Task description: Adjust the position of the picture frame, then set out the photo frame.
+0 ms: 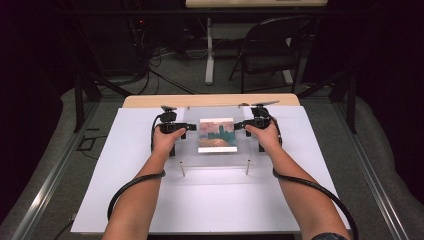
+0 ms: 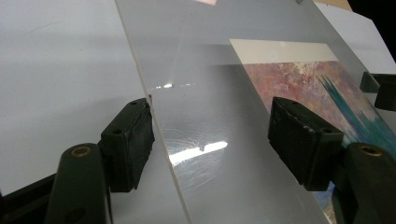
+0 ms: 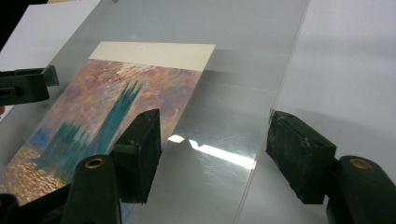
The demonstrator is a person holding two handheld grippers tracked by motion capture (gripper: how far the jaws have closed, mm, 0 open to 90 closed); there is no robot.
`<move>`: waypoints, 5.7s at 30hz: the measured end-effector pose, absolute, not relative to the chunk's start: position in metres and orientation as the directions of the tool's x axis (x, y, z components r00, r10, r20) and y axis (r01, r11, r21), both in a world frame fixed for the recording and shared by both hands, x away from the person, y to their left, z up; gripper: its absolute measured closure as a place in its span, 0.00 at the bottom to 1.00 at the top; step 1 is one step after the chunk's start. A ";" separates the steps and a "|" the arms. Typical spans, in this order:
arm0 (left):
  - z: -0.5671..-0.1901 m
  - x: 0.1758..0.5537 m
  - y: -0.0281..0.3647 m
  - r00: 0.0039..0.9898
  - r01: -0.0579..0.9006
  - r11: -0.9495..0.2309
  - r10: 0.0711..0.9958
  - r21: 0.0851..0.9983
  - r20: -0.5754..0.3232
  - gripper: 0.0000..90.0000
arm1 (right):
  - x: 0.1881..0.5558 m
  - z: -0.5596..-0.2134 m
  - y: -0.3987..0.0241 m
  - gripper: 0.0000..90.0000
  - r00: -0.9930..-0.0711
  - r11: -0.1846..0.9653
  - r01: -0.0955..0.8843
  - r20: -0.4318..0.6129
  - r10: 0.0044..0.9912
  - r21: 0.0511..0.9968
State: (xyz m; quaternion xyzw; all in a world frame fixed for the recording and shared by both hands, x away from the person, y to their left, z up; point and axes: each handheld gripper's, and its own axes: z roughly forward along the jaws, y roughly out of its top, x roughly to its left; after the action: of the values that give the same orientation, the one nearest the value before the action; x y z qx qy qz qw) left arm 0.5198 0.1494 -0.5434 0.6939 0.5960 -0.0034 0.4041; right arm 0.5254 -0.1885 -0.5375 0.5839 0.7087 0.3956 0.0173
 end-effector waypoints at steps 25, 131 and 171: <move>-0.543 0.521 0.156 0.247 0.842 0.094 0.809 0.532 -0.534 0.46 | 0.524 -0.537 -0.192 0.45 -0.297 -0.029 0.815 0.460 0.837 0.579; -0.424 0.372 0.177 0.497 0.595 0.002 0.785 0.804 -0.370 0.79 | 0.371 -0.414 -0.202 0.83 -0.489 0.137 0.540 0.177 0.854 0.830; -0.424 0.303 0.184 0.603 0.511 -0.058 0.735 0.858 -0.310 0.76 | 0.300 -0.417 -0.213 0.83 -0.569 0.127 0.465 0.185 0.802 0.876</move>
State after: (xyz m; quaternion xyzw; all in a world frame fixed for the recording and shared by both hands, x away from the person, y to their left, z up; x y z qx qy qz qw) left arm 0.3033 0.1843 -0.4237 0.7196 0.4329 0.1051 0.5327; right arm 0.2996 -0.2134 -0.4168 0.4328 0.7315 0.4991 0.1687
